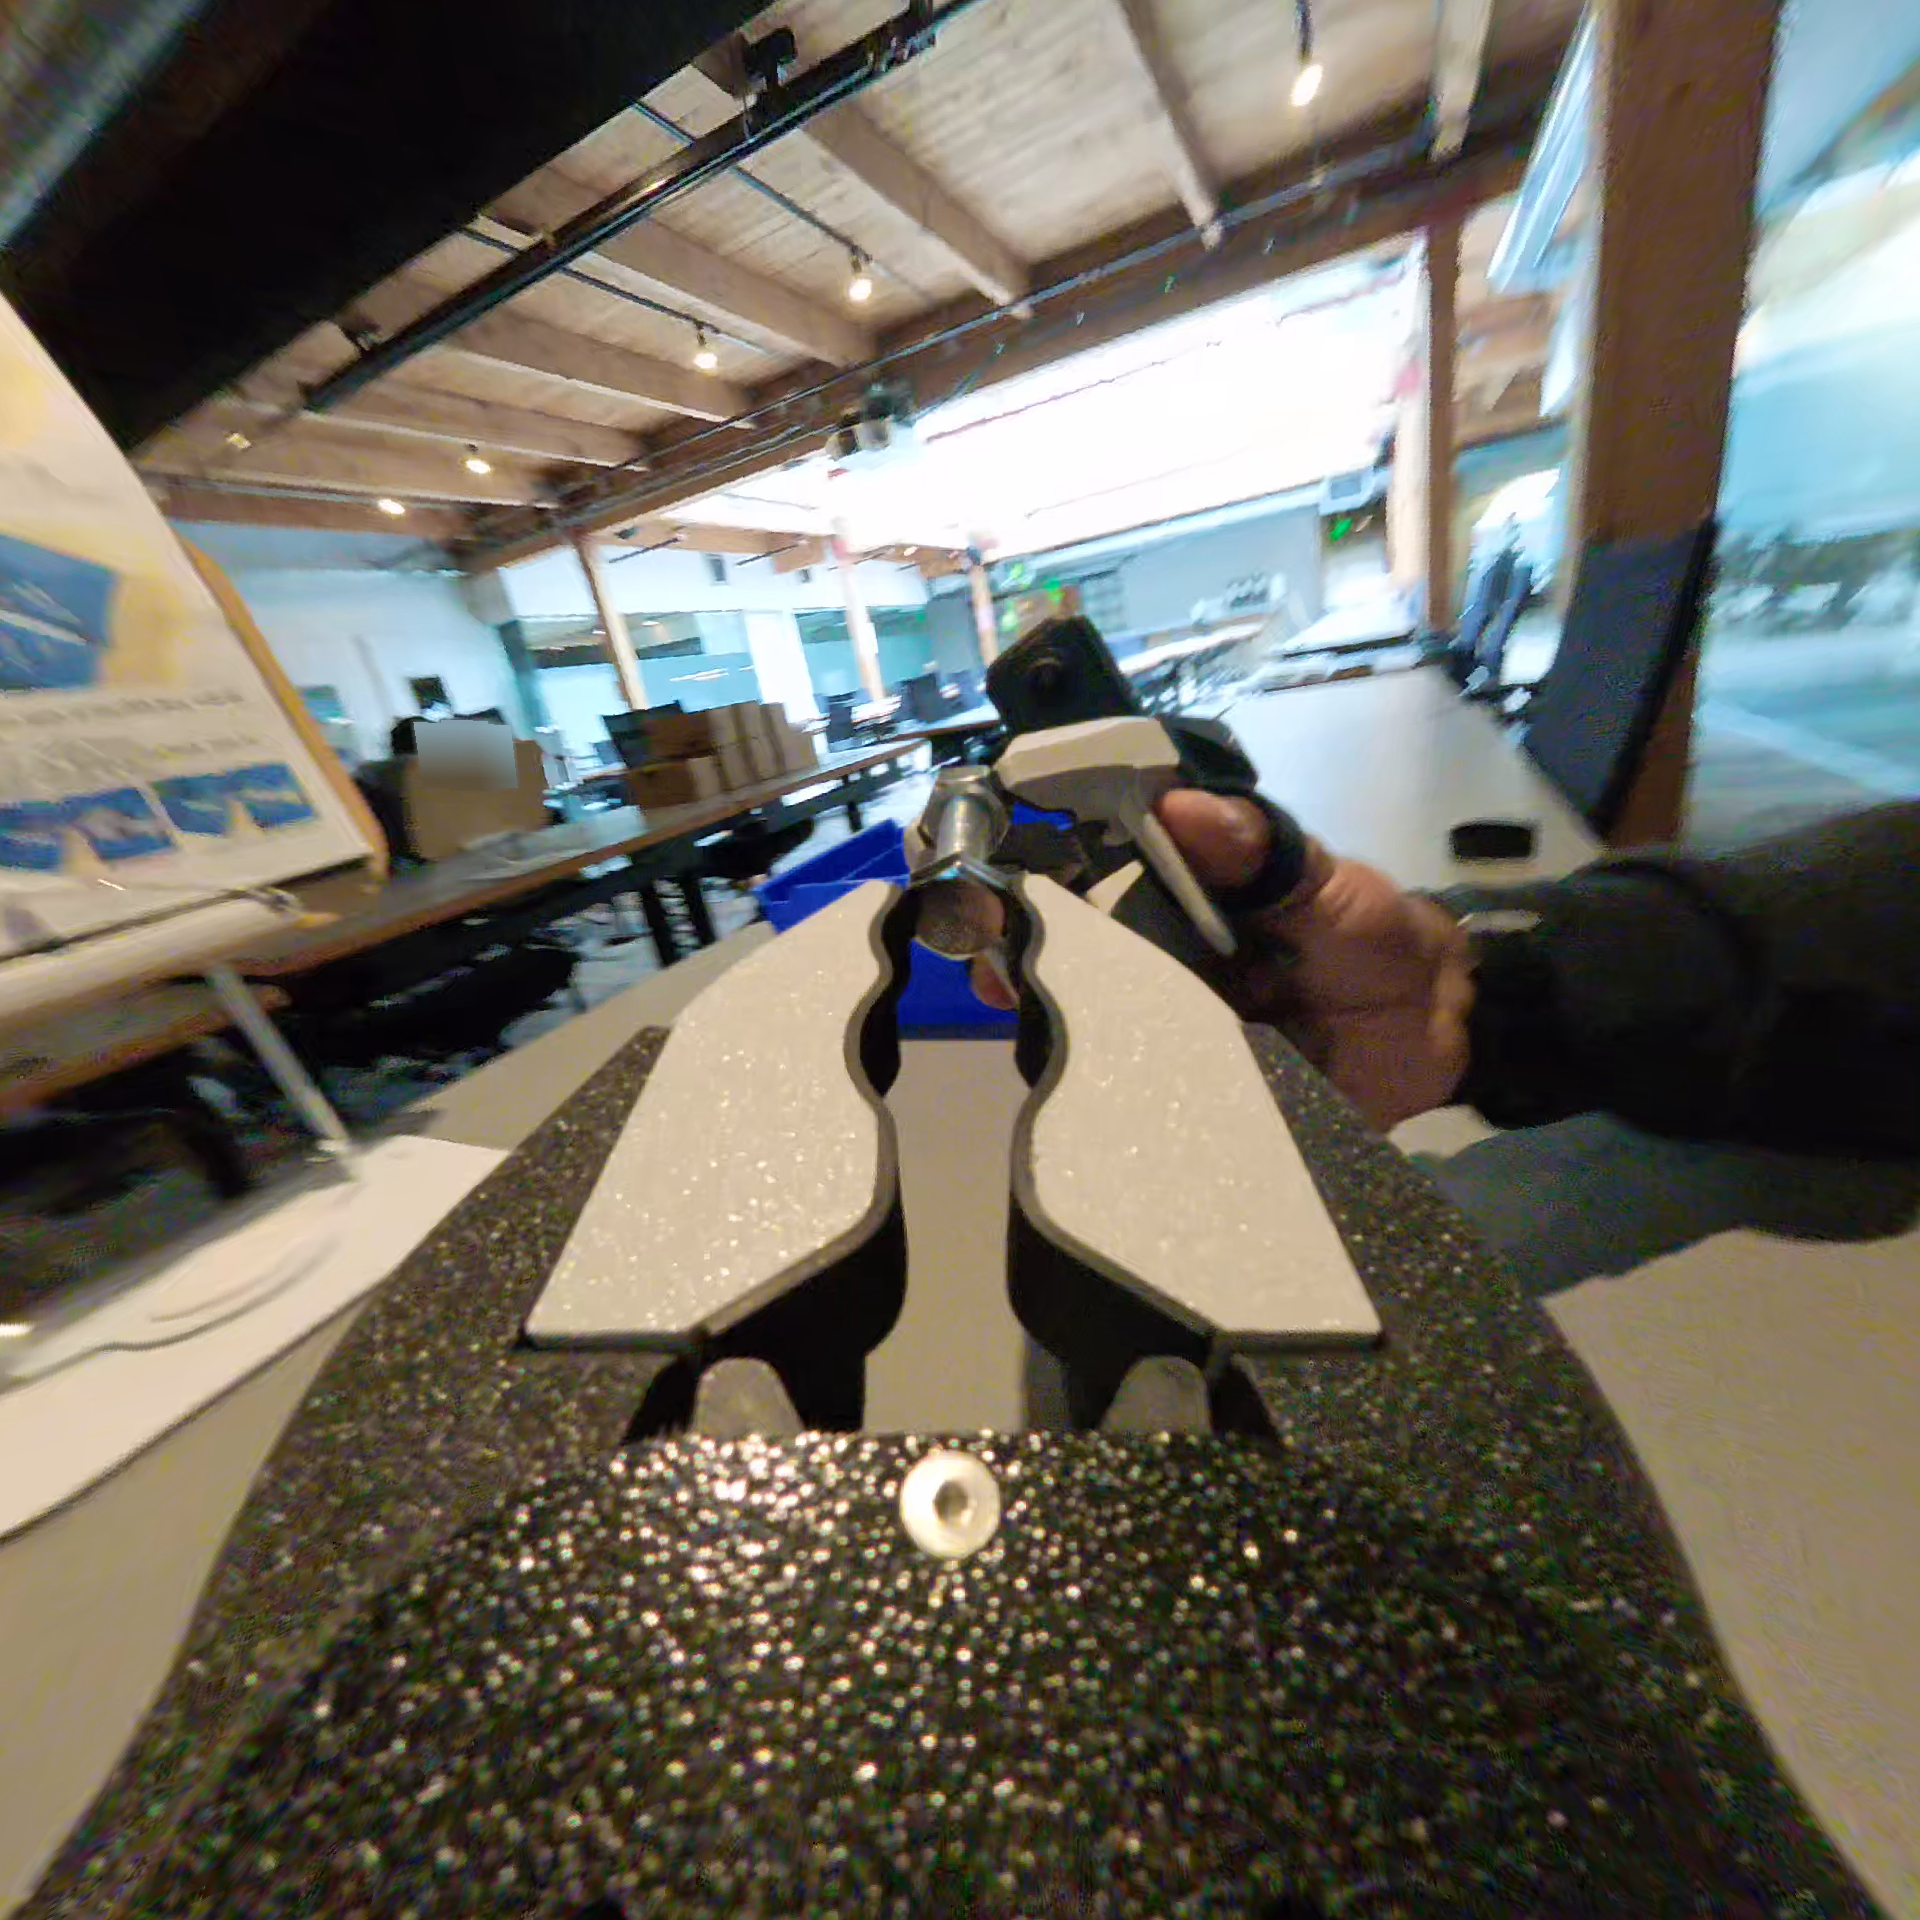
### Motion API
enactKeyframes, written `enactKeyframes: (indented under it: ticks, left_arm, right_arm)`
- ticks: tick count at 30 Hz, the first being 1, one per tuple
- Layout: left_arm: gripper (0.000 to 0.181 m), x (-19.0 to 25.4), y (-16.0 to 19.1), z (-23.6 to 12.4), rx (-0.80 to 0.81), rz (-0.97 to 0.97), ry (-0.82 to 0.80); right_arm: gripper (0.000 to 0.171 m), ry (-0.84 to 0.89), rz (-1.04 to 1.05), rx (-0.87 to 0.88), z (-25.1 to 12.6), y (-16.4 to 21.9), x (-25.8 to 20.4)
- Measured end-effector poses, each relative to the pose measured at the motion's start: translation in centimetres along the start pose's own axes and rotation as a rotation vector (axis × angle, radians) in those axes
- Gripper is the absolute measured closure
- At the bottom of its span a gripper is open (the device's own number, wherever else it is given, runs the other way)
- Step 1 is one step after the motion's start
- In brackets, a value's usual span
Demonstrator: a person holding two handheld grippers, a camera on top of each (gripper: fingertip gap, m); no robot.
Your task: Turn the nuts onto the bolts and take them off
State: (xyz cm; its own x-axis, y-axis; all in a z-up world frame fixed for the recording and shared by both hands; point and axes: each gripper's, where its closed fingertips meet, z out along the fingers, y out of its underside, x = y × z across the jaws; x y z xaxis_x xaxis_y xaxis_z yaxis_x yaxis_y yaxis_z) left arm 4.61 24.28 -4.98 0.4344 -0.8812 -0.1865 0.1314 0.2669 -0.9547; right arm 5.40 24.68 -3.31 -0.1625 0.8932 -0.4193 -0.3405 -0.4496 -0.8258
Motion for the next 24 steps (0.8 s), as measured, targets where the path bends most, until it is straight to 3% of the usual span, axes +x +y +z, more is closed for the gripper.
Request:
enactKeyframes:
  ticks: [4, 10, 18, 20, 24]
  left_arm:
    - [0.164, 0.7, -0.2, 0.1, -0.05, 0.161, -0.02]
    - [0.164, 1.5, 0.3, 0.2, -0.045, 0.012, 0.043]
    - [0.164, 4.3, -1.8, -0.9, -0.091, 0.443, -0.051]
    - [0.164, 5.1, -2.3, -1.1, -0.075, 0.41, -0.049]
    - [0.164, 6.9, -2.7, -1.7, -0.008, 0.06, 0.06]
  right_arm:
    - [0.154, 0.011, 0.087, 0.022, -0.4, 0.1, -0.6]
    - [0.154, 0.059, 0.08, -0.018, -1.1, 0.7, -0.9]
    - [0.154, 0.085, 0.257, -0.081, -0.8, 1.4, -4.2]
    - [0.154, 0.087, 0.26, -0.087, -0.8, 1.5, -5.2]
    - [0.154, 0.073, 0.183, -0.139, -0.8, 2.3, -7.1]
